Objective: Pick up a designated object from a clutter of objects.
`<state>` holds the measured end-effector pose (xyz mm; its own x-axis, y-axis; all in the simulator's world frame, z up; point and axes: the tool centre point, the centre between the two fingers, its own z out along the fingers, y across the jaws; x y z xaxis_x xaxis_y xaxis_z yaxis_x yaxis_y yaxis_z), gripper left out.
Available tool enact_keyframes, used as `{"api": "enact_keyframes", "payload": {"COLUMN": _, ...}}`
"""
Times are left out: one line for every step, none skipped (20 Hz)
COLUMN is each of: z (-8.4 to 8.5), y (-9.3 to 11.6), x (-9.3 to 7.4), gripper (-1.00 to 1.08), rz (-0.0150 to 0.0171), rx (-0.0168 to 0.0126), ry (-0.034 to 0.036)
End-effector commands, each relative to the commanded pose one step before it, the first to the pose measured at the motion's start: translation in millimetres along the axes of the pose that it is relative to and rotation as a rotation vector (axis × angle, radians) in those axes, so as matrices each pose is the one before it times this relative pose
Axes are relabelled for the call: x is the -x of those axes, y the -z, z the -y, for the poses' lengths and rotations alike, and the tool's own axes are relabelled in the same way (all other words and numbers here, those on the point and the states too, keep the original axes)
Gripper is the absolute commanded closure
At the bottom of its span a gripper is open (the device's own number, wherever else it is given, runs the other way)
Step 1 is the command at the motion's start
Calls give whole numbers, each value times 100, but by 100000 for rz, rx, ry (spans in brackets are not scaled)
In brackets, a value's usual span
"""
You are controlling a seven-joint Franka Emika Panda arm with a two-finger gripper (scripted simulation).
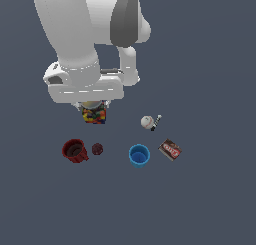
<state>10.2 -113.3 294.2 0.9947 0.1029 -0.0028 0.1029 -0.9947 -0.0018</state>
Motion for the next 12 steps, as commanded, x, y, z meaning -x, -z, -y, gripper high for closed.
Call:
{"api": "enact_keyframes", "payload": {"z": -895, "y": 1623, "x": -1010, "gripper": 108, "rz": -277, "rx": 151, "ry": 53}}
{"api": "enact_keyframes", "payload": {"z": -343, "y": 536, "x": -369, "gripper": 108, "rz": 0, "rx": 0, "ry": 0}}
{"api": "enact_keyframes", "payload": {"z": -336, "y": 525, "x": -363, "gripper": 108, "rz": 0, "rx": 0, "ry": 0}}
{"api": "enact_keyframes", "payload": {"z": -329, "y": 513, "x": -358, "gripper": 108, "rz": 0, "rx": 0, "ry": 0}}
{"api": "enact_keyframes", "payload": {"z": -322, "y": 502, "x": -352, "gripper": 108, "rz": 0, "rx": 0, "ry": 0}}
{"api": "enact_keyframes", "payload": {"z": -308, "y": 479, "x": -338, "gripper": 108, "rz": 0, "rx": 0, "ry": 0}}
{"api": "enact_keyframes", "payload": {"z": -286, "y": 445, "x": -316, "gripper": 108, "rz": 0, "rx": 0, "ry": 0}}
{"api": "enact_keyframes", "payload": {"z": -265, "y": 412, "x": -295, "gripper": 108, "rz": 0, "rx": 0, "ry": 0}}
{"api": "enact_keyframes", "payload": {"z": -245, "y": 380, "x": -275, "gripper": 108, "rz": 0, "rx": 0, "ry": 0}}
{"api": "enact_keyframes", "payload": {"z": -225, "y": 350, "x": -255, "gripper": 108, "rz": 0, "rx": 0, "ry": 0}}
{"api": "enact_keyframes", "payload": {"z": -207, "y": 321, "x": -236, "gripper": 108, "rz": 0, "rx": 0, "ry": 0}}
{"api": "enact_keyframes", "payload": {"z": -190, "y": 294, "x": -218, "gripper": 108, "rz": 0, "rx": 0, "ry": 0}}
